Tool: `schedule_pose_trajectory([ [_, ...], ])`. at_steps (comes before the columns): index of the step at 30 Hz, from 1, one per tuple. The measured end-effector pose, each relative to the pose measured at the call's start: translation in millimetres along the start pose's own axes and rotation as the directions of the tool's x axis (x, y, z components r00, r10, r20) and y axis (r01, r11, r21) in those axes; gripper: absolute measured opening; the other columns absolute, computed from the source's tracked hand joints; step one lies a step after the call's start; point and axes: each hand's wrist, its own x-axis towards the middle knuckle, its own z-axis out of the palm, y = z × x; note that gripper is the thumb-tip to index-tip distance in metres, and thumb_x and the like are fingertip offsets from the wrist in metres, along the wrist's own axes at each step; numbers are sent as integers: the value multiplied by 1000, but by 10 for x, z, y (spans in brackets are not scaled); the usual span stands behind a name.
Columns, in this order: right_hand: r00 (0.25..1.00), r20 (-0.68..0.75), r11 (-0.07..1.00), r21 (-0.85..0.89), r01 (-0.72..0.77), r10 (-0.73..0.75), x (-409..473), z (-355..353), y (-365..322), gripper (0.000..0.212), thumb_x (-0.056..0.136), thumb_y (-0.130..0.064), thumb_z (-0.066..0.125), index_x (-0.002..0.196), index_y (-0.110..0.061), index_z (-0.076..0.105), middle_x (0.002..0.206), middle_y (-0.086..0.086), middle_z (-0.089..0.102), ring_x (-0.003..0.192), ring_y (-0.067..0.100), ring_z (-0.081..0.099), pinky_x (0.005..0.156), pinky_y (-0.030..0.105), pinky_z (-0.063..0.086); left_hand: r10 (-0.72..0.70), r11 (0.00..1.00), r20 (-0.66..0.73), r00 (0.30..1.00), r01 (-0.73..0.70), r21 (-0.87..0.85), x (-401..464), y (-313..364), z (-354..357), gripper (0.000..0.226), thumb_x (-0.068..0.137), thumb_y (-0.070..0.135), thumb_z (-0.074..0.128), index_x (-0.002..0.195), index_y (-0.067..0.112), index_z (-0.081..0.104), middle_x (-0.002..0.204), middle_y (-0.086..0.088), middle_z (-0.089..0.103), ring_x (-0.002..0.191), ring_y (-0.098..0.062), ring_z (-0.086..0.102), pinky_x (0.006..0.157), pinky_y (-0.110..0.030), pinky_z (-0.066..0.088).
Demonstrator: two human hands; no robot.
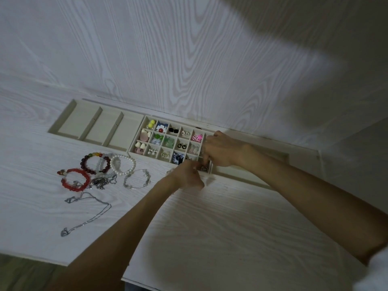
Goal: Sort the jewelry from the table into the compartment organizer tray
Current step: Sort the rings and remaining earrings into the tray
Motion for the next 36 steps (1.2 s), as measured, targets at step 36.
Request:
schedule_pose_trajectory([
  [36, 986, -31, 937, 317, -145, 163, -285, -263, 173, 24, 86, -20, 56, 104, -33, 67, 99, -11, 60, 88, 7, 54, 86, 29, 44, 75, 893, -184, 980, 16, 449, -17, 87, -106, 39, 80, 8, 62, 119, 15, 63, 108, -3, 68, 101, -21, 63, 71, -28, 45],
])
